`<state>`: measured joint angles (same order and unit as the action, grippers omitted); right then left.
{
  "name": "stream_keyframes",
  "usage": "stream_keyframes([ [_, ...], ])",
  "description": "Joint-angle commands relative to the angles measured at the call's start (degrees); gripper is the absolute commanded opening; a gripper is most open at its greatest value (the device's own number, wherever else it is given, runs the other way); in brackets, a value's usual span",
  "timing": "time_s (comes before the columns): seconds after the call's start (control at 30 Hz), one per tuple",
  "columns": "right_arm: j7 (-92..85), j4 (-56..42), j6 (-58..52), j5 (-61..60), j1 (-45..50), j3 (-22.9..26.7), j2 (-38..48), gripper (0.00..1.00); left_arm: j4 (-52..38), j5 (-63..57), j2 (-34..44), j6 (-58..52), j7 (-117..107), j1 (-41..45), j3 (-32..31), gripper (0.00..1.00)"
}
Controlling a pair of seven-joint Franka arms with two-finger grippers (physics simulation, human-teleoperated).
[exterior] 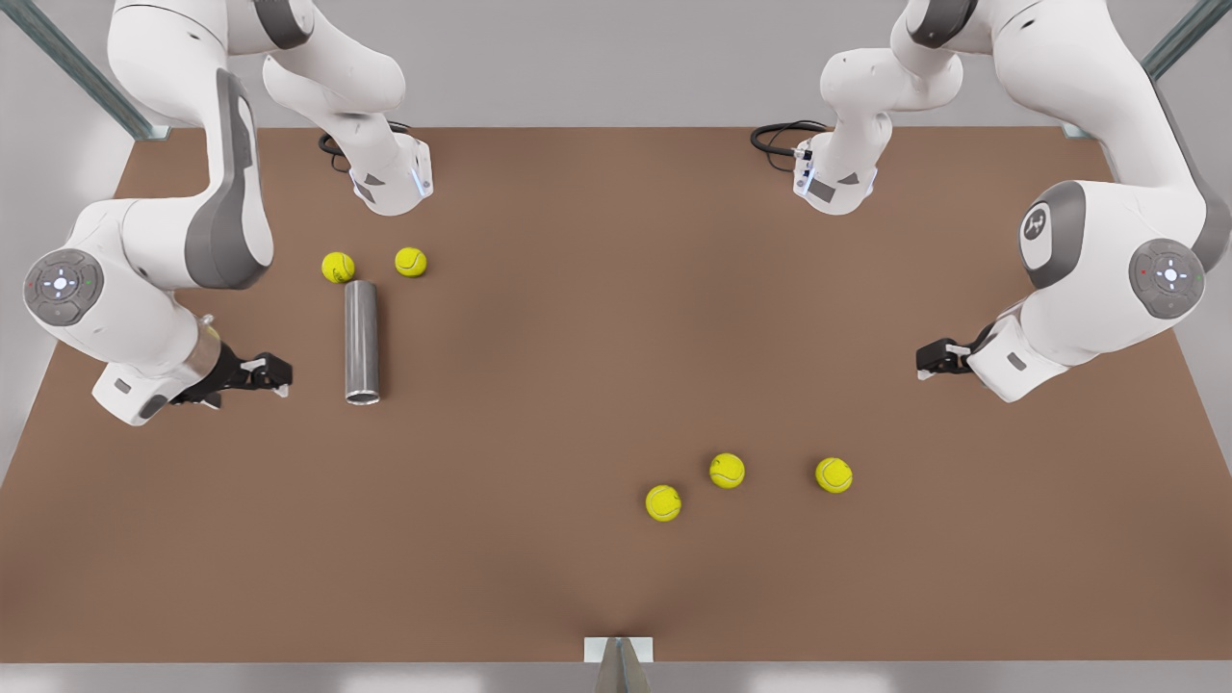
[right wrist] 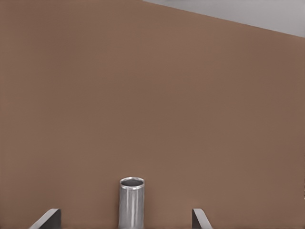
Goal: Put the tennis tube upright
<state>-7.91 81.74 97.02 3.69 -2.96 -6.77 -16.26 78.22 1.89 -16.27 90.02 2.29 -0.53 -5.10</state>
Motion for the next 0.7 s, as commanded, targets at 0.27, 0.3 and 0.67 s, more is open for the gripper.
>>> stream_keyframes([
  [0.27, 1.14, 10.9, 0.54, -0.26, 0.86, -3.16, 0.44, 1.0, 0.88, -0.05, -0.25, -0.19, -0.97, 0.18, -0.09, 0.99],
  [0.3, 1.14, 13.01, 0.37, -0.53, 0.86, -3.86, 1.85, 1.0, 0.97, -0.05, -1.04, -0.28, -0.97, 0.7, -0.09, 0.99],
  [0.67, 1.05, 43.59, 18.47, -3.96, -10.83, -7.38, 8.35, 1.0, 0.97, -0.05, -0.69, -0.11, -1.14, 0.79, -0.44, 0.99],
])
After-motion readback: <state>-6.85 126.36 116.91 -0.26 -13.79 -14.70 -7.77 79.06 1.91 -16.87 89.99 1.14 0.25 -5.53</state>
